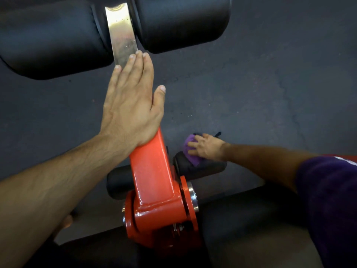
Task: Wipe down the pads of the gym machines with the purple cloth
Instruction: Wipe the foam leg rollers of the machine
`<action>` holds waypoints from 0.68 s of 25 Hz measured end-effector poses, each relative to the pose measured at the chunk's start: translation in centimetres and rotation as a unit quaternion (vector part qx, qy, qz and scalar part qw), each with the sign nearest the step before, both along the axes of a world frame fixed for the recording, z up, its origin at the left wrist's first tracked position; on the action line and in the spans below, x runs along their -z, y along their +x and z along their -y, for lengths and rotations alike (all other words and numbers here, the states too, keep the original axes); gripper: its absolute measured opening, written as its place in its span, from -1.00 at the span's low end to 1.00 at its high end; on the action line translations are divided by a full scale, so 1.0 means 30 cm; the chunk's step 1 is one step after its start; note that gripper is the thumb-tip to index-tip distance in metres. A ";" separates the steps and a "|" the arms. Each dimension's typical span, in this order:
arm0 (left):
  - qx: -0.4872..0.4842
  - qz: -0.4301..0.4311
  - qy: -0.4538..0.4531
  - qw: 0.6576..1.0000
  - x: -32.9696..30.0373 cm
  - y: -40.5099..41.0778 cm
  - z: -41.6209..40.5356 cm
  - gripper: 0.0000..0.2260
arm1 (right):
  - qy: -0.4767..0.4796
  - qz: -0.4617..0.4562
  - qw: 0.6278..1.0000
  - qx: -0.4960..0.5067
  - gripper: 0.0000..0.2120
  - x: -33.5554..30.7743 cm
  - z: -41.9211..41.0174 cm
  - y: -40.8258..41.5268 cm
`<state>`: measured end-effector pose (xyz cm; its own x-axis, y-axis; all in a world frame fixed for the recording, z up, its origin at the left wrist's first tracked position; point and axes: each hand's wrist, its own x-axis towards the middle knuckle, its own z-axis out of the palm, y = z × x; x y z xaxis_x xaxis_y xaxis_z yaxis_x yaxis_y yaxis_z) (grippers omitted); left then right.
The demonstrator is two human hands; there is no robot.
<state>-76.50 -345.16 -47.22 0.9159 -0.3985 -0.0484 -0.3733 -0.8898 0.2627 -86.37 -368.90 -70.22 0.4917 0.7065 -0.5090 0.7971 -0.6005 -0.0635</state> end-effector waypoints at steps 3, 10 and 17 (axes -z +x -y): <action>0.000 -0.002 -0.001 1.000 0.001 -0.002 0.006 -0.35 | -0.004 -0.062 0.992 0.109 -0.56 -0.039 0.023 0.063; -0.003 -0.001 -0.006 1.000 0.001 0.002 0.002 -0.36 | 0.084 -0.028 0.995 -0.042 -0.39 0.005 -0.115 -0.093; 0.000 -0.007 -0.001 1.000 -0.007 0.000 0.004 -0.36 | -0.164 -0.116 0.979 -0.037 -0.49 -0.125 0.381 -0.127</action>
